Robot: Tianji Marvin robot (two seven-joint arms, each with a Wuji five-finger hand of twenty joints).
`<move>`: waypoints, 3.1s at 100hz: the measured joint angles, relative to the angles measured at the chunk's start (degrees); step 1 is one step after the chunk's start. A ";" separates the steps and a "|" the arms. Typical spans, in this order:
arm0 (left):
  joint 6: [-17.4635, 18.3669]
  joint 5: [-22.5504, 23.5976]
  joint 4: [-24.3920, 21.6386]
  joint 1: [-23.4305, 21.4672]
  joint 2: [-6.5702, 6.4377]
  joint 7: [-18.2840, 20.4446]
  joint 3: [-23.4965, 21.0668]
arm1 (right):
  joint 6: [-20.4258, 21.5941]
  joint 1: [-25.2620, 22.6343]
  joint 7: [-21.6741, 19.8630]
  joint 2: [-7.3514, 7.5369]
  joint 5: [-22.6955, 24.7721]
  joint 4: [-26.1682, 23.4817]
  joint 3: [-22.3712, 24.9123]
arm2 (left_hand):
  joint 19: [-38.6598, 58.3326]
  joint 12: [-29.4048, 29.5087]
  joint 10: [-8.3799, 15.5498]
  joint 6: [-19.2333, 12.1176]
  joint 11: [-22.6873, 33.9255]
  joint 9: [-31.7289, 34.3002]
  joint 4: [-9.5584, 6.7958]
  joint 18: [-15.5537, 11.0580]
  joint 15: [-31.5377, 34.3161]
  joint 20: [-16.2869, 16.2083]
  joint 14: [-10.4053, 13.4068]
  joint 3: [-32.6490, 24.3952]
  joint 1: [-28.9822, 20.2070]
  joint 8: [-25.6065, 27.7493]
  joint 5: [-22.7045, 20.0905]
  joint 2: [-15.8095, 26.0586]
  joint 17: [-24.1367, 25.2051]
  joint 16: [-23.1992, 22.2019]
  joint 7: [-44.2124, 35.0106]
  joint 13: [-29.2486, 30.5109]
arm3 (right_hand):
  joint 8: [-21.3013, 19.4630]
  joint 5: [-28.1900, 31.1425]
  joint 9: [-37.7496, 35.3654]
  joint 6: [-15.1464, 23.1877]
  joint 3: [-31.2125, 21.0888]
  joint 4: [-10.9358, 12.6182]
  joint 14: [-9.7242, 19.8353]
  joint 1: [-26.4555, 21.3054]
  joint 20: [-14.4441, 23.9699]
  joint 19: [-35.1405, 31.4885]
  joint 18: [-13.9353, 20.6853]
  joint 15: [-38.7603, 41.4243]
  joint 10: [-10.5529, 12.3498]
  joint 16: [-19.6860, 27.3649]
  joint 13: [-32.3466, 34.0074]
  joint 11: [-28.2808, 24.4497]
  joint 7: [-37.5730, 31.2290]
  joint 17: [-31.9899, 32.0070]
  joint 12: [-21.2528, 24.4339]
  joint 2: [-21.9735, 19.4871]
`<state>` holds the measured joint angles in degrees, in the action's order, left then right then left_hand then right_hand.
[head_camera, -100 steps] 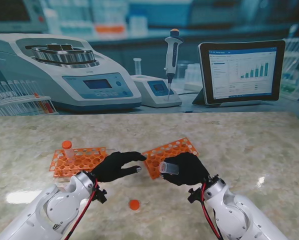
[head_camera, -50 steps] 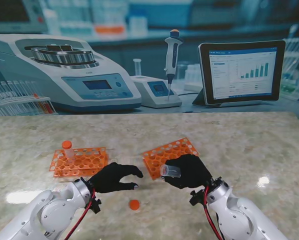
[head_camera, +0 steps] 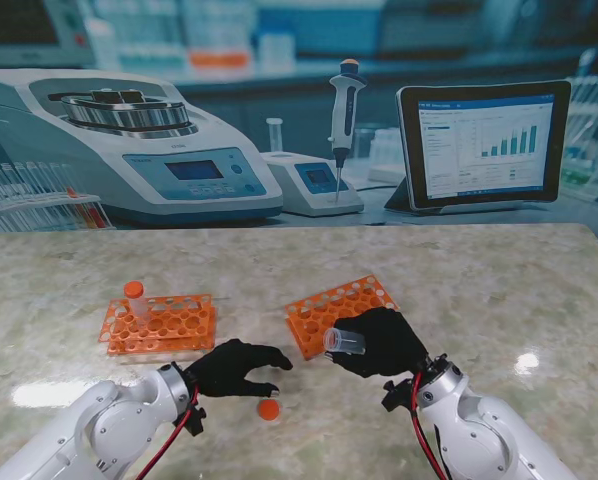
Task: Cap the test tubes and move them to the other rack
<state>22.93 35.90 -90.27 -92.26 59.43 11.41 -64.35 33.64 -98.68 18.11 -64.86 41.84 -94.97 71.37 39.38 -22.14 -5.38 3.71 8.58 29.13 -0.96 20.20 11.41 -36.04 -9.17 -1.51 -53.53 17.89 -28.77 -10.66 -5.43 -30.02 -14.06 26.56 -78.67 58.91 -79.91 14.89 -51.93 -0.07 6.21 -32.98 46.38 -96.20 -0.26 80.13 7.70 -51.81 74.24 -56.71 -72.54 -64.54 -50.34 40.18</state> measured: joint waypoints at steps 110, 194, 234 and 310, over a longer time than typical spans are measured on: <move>3.72 7.89 -1.63 -0.30 -1.70 4.20 1.95 | 0.15 -0.76 0.52 0.06 1.19 -0.52 0.95 | -0.89 0.17 0.03 -1.79 -0.27 -2.19 0.02 -2.77 -0.58 -0.65 0.81 -2.11 0.10 -0.48 -1.62 -5.50 2.40 -1.64 -0.32 -2.67 | -0.65 0.01 -0.01 -0.01 0.75 0.00 0.00 -0.01 0.00 0.00 0.00 0.01 0.00 0.00 0.00 0.57 -0.01 0.00 0.00 0.00; 7.44 15.55 -1.60 -1.63 -2.03 0.62 0.67 | -0.41 -1.06 0.79 0.13 1.76 -0.90 0.92 | 4.33 -5.97 1.46 -8.82 2.47 -2.19 3.19 -5.05 5.40 -5.84 5.29 -22.30 5.85 9.40 -2.25 -15.26 0.10 -16.49 -12.75 -4.44 | -1.04 0.01 -0.03 -0.01 1.24 0.01 0.00 -0.07 0.00 0.00 0.01 0.01 0.00 0.00 0.00 1.31 -0.01 0.00 -0.10 -0.03; 7.59 17.54 0.67 0.61 -2.02 -2.11 2.79 | -0.72 -1.15 0.74 0.15 1.75 -1.11 0.95 | 15.71 -14.65 3.70 -9.71 8.84 -0.32 3.27 -8.95 19.18 -10.12 10.23 -23.59 0.84 13.93 -2.25 -15.29 -4.61 -28.78 -19.37 -5.24 | -1.29 0.01 -0.04 -0.01 1.49 0.01 0.00 -0.11 0.00 0.00 0.01 0.01 0.00 0.00 0.00 1.43 -0.01 0.00 -0.49 -0.05; 6.41 17.75 6.11 5.20 -1.19 -8.21 6.54 | -1.07 -1.43 1.15 0.14 2.14 -1.31 1.45 | 26.49 -30.23 9.22 -9.97 8.71 8.80 3.87 -15.69 25.84 -2.00 10.78 -15.95 -10.48 12.32 -7.54 -15.94 -27.64 -39.07 -23.70 11.43 | -1.38 0.01 -0.05 -0.01 2.40 0.01 0.00 -0.57 0.00 0.00 0.01 0.01 0.00 0.00 0.00 1.53 0.00 0.00 -0.50 -0.18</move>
<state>29.34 53.65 -84.16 -87.05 58.24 3.20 -57.81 32.56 -100.12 19.26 -64.72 43.98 -96.28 72.83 65.87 -52.37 3.84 -6.26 17.30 37.93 2.91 4.51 37.25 -38.04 1.60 -17.46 -64.00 30.20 -36.31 -26.59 -33.07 -69.10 -37.76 37.99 -80.05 58.93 -79.96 14.88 -49.53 -0.06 6.21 -33.55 46.38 -96.20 -0.25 80.14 7.70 -51.81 74.24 -55.19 -72.53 -64.54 -50.84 40.00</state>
